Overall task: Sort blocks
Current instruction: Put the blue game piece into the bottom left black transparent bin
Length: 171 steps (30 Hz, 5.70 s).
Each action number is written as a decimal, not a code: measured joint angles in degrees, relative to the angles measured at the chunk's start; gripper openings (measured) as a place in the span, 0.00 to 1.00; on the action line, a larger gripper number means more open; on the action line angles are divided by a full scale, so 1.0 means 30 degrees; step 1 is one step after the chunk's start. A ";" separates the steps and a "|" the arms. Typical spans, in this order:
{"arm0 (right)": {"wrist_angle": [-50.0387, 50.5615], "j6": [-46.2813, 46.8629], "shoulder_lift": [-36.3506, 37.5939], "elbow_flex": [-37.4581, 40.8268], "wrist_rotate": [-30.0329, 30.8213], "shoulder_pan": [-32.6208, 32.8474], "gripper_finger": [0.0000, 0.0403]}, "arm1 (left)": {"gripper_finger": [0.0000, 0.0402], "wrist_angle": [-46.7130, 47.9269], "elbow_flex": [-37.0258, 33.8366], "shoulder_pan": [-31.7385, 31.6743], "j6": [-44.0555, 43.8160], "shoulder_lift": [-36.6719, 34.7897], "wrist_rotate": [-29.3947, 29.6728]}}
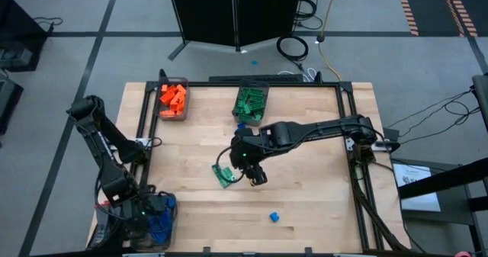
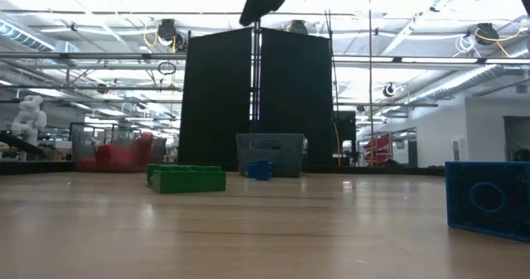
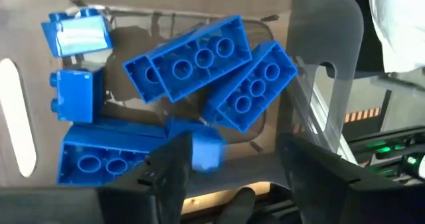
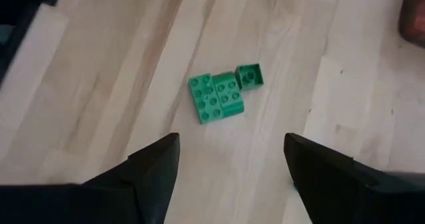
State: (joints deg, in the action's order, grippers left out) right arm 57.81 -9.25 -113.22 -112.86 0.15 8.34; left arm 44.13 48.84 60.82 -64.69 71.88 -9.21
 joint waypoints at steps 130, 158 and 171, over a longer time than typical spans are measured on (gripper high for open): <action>-0.6760 -1.2860 -0.3005 -0.6623 1.2997 0.5498 0.34 | 0.64 -1.5684 -0.1606 -0.3177 1.8986 -0.8142 1.3502; -0.8300 -1.3729 -0.3005 -0.6623 1.1692 0.5816 0.34 | 0.64 -2.1587 -0.4320 -1.1860 1.4652 -0.6948 0.2995; -0.8359 -1.3907 -0.3005 -0.6623 1.1290 0.5356 0.34 | 0.64 -2.4664 -0.4320 -1.2298 1.4157 -0.5343 0.0933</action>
State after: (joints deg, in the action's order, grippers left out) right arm 32.73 -50.97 -122.23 -132.73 34.02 24.40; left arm -29.86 35.88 23.92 -22.22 55.85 -6.41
